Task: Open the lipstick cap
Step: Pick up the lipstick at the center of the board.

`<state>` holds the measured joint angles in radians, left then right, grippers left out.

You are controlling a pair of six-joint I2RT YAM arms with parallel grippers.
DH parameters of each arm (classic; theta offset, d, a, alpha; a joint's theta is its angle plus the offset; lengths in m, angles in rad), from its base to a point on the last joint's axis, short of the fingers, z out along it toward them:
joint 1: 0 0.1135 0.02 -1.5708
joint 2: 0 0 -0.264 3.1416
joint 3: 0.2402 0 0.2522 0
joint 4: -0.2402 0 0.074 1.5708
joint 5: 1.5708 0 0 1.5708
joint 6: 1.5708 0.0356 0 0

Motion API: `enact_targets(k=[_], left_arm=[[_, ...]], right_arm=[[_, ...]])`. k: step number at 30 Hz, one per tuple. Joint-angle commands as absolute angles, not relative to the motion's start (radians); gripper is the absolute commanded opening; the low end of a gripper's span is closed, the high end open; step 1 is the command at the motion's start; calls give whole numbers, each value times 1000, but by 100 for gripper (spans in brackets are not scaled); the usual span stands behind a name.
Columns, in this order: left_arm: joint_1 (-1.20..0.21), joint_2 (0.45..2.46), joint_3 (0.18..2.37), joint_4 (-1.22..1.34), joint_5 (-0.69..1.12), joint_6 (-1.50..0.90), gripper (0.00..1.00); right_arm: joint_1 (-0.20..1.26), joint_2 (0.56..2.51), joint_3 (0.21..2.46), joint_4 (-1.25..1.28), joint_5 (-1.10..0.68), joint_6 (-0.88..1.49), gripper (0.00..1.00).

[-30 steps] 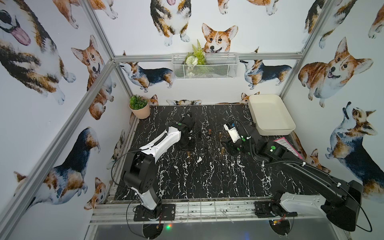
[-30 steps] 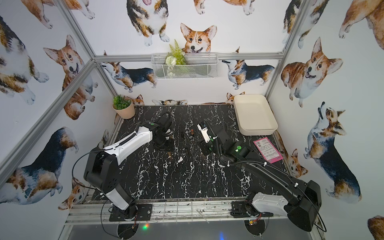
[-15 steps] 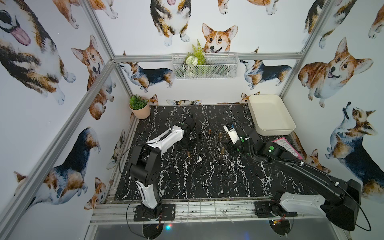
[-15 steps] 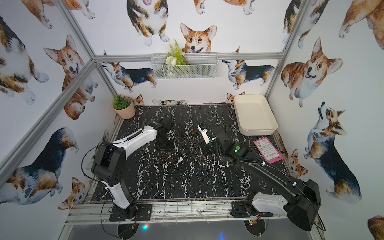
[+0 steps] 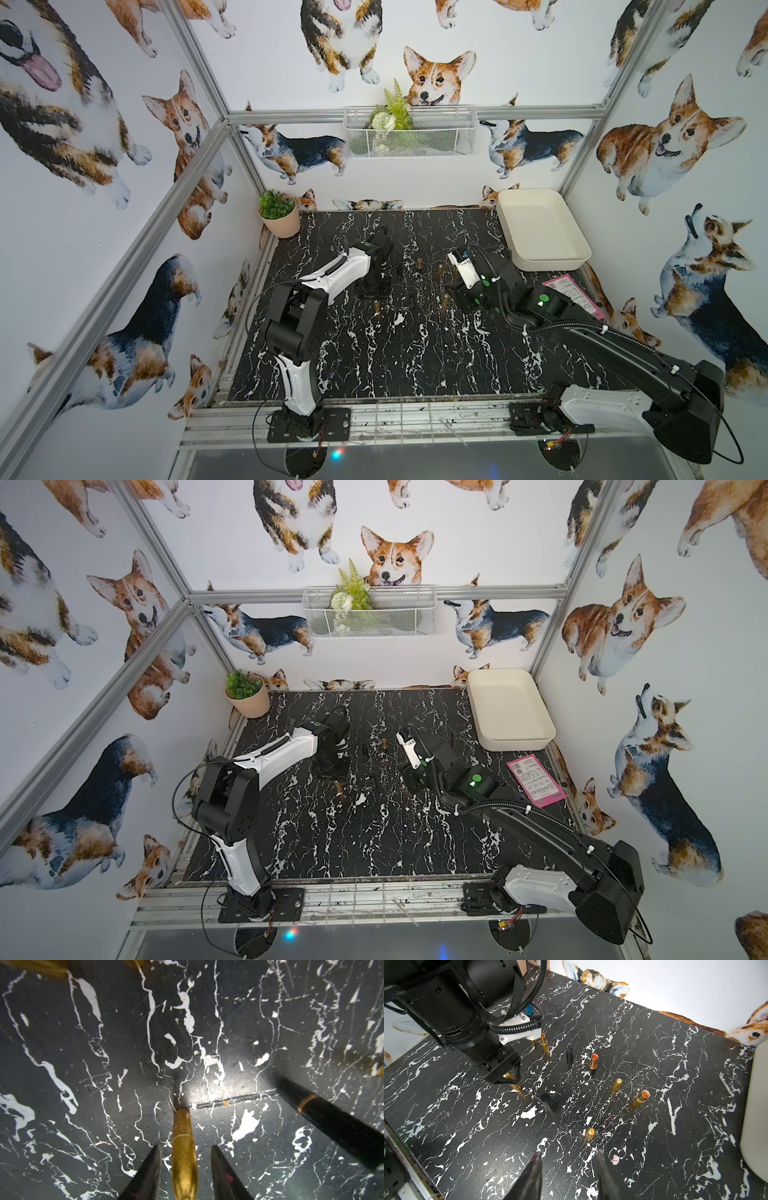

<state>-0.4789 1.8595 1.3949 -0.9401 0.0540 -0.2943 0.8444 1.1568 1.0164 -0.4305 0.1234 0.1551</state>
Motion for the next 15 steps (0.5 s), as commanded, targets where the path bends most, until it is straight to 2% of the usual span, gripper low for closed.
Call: enact_targets(k=[1, 15], left_arm=[[-477, 1858, 1399, -963, 41, -288, 39], [-477, 1861, 1393, -976, 47, -285, 31]], right_arm=[[845, 1157, 1016, -396, 129, 138, 45], [845, 1157, 1009, -394, 135, 135, 45]])
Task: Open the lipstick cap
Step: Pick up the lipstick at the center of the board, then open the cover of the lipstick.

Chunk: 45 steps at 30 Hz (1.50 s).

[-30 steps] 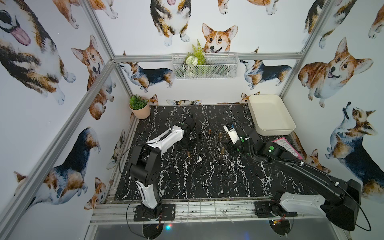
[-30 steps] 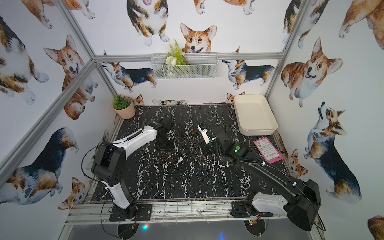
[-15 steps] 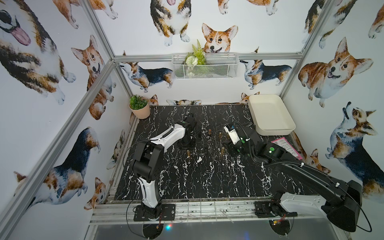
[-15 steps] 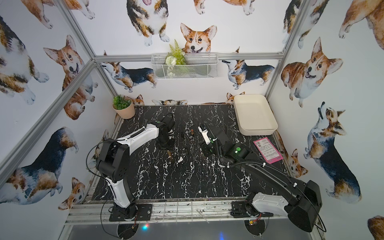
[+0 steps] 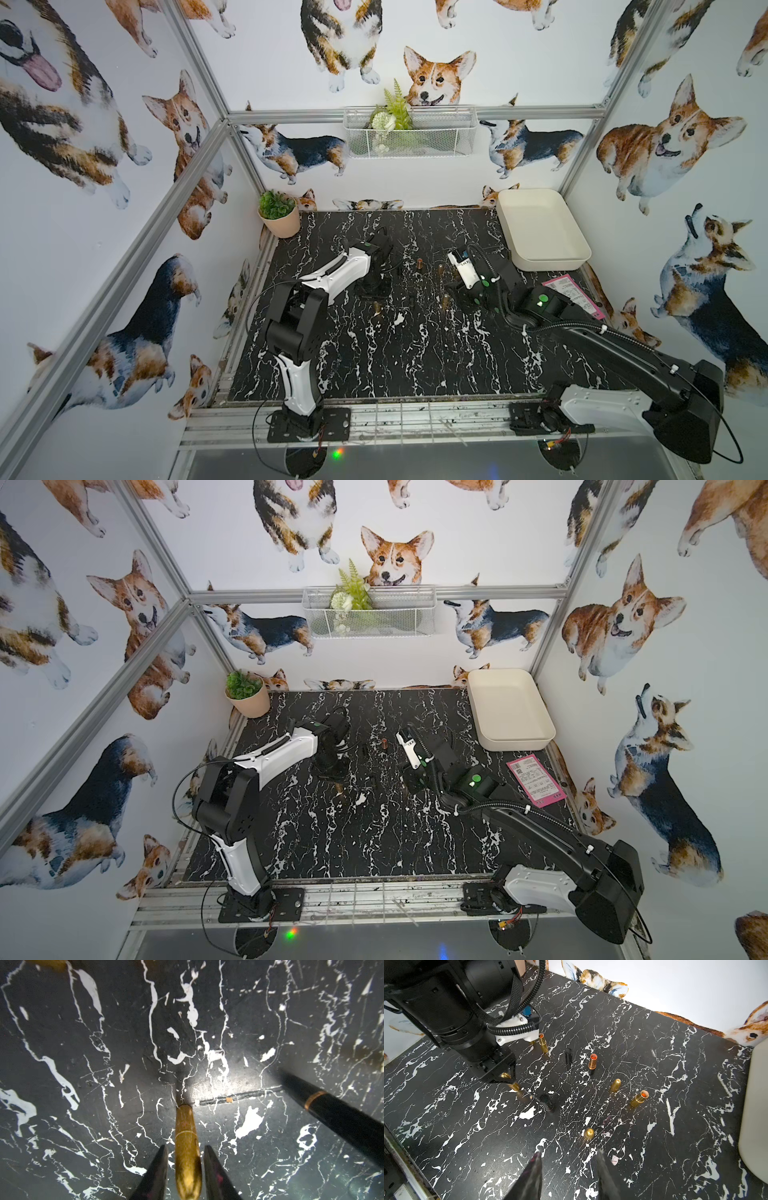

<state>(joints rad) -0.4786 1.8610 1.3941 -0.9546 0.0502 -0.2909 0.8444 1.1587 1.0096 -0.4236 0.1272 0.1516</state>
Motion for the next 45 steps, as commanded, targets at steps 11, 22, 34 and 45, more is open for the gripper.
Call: enact_targets(k=[11, 22, 34, 45], left_arm=[[-477, 1879, 1393, -982, 55, -278, 24], [-477, 1843, 1404, -1019, 53, -270, 10], [-483, 1685, 1653, -1198, 320, -297, 9], [-550, 1651, 1782, -1198, 586, -353, 5]], right_arm=[[845, 1153, 1005, -397, 143, 130, 45], [845, 1141, 999, -400, 128, 138, 45], [845, 1101, 1008, -400, -118, 87, 47], [845, 1158, 1096, -470, -309, 60, 48]])
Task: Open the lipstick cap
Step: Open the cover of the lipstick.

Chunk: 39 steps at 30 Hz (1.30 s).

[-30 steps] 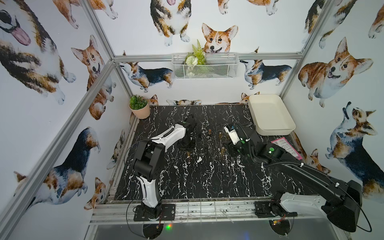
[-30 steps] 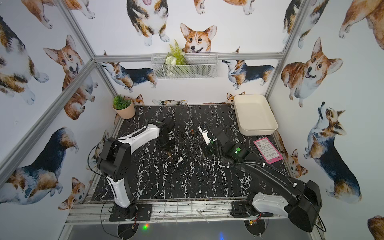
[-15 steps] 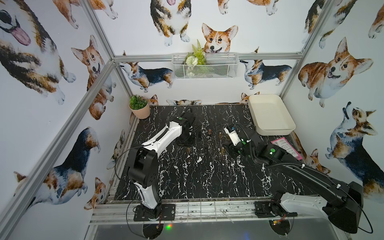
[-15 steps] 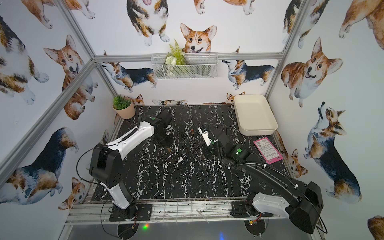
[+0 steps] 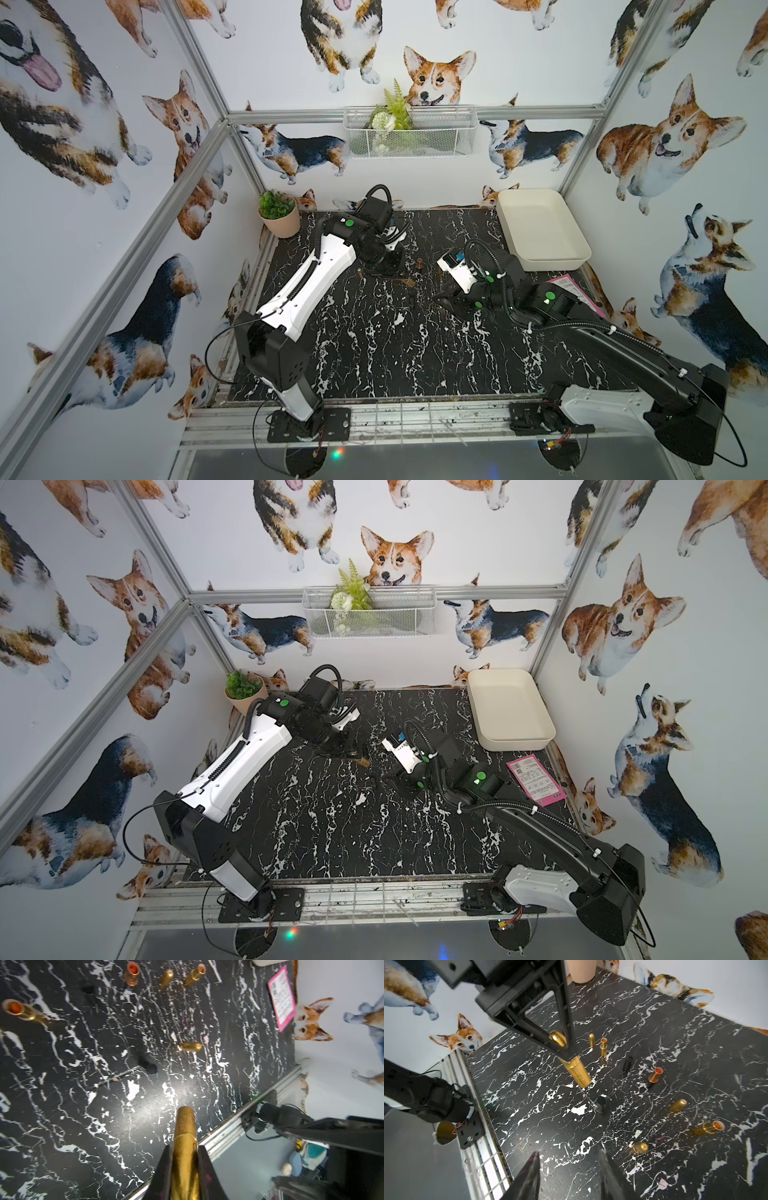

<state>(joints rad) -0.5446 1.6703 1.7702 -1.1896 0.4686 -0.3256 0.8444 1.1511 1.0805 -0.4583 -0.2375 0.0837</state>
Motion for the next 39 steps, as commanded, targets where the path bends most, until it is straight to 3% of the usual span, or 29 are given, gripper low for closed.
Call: enact_targets(k=[1, 22, 32, 39], left_arm=[[-555, 1633, 1787, -1202, 598, -352, 5], [-606, 1592, 1747, -1197, 750, -345, 3], [-606, 1614, 1775, -1205, 720, -343, 0], [-604, 1629, 1799, -1208, 704, -345, 0]], right_arm=[[845, 1161, 1097, -472, -312, 58, 48], [845, 1253, 1167, -514, -310, -25, 45], [845, 1258, 1191, -553, -326, -51, 21], [845, 1248, 1181, -570, -339, -49, 10]])
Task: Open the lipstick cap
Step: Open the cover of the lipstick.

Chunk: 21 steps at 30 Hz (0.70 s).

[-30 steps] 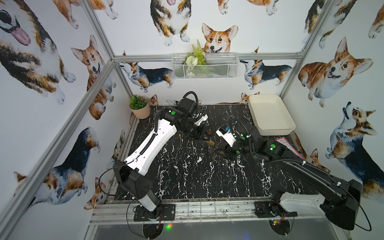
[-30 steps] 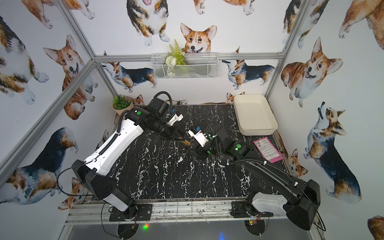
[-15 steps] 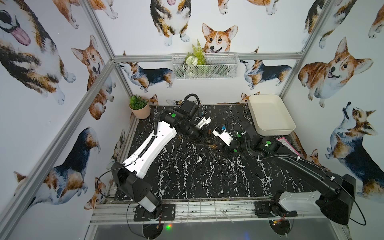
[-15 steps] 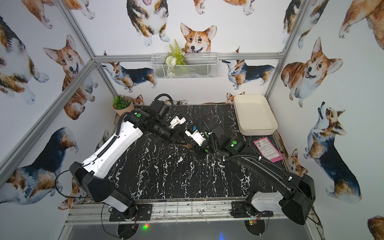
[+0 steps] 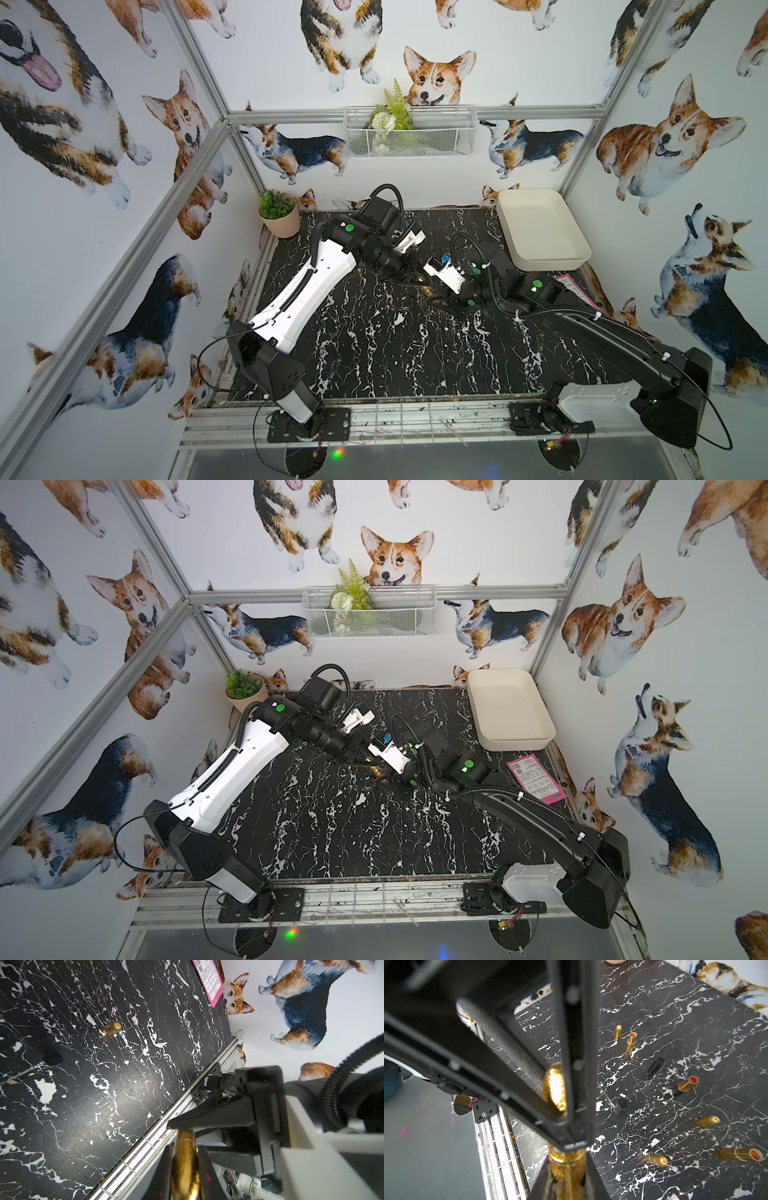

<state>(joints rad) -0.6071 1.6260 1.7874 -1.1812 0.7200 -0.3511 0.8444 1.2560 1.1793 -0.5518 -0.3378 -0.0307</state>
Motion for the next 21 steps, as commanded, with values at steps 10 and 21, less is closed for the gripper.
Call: enact_targets(k=[10, 21], left_arm=[[-532, 1609, 1783, -1192, 689, -354, 0], [-465, 1592, 1771, -1222, 464, -341, 0]], right_arm=[[847, 1214, 1129, -566, -349, -15, 0], [848, 1179, 1103, -566, -324, 0, 0]])
